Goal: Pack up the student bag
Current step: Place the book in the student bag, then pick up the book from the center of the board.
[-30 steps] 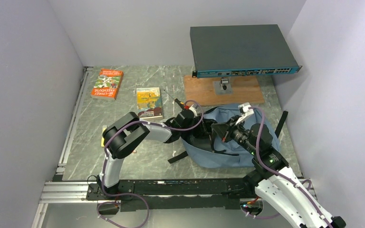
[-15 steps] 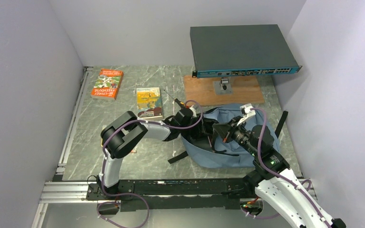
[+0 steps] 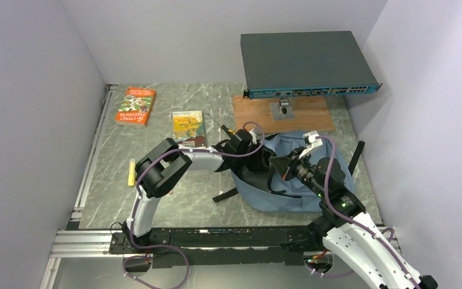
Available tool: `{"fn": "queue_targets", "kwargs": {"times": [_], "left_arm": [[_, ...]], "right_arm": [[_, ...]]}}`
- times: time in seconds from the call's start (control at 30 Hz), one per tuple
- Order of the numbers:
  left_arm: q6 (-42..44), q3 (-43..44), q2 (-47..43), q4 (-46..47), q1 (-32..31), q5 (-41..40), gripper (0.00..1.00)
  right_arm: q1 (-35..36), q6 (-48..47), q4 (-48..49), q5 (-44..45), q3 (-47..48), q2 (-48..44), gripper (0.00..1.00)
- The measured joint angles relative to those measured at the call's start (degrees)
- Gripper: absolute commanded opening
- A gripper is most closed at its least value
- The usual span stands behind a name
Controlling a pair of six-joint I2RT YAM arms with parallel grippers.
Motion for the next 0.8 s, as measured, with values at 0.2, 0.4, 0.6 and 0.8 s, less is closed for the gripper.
{"fn": "queue_targets", "kwargs": {"times": [0.2, 0.4, 0.6, 0.8], "left_arm": [[3.2, -4.2, -3.4, -3.8, 1.3, 3.3, 0.61], [9.7, -8.3, -13.2, -9.6, 2.8, 5.2, 0.64], [17.4, -11.0, -25.6, -12.7, 3.4, 5.2, 0.67], [24.1, -17.6, -39.0, -14.7, 6.5, 4.8, 0.75]], "right_arm": [[0.0, 0.0, 0.0, 0.8, 0.0, 0.0, 0.0], [0.0, 0.0, -1.5, 1.4, -0.2, -1.2, 0.0], [0.0, -0.2, -3.3, 1.4, -0.4, -1.8, 0.0], [0.0, -0.5, -6.0, 0.7, -0.3, -1.4, 0.01]]}}
